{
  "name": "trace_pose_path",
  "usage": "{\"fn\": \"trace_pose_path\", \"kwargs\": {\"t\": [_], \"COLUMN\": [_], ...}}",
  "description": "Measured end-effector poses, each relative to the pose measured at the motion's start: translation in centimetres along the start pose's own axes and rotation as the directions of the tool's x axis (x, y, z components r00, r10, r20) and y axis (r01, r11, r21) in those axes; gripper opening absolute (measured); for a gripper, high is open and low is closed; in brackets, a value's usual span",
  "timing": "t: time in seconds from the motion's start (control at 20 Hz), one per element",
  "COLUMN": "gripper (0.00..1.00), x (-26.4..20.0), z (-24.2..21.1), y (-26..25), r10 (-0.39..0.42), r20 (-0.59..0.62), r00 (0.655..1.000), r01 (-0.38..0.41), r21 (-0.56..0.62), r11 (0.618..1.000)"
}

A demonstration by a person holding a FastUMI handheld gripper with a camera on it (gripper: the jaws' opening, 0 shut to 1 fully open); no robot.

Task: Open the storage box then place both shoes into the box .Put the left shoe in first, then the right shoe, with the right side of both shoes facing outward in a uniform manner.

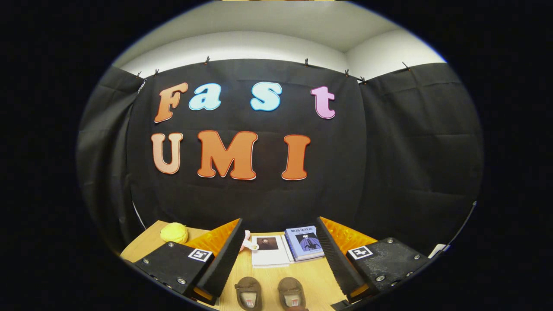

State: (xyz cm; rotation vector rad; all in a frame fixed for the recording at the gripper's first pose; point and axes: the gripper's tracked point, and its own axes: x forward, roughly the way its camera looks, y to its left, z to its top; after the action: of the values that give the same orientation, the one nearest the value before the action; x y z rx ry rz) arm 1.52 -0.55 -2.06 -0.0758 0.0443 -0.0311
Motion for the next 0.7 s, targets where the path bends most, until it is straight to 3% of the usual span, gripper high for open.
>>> {"fn": "trace_pose_path", "kwargs": {"t": [0.35,0.7], "gripper": [0.98,0.99], "x": [2.7,4.7], "z": [-7.0,-16.8], "y": [4.0,8.6], "r10": [0.141,0.300], "r20": [-0.147,-0.310], "r00": [0.979,0.902], "r01": [-0.131,-0.260], "r21": [0.072,0.166], "r11": [0.989,0.951]}}
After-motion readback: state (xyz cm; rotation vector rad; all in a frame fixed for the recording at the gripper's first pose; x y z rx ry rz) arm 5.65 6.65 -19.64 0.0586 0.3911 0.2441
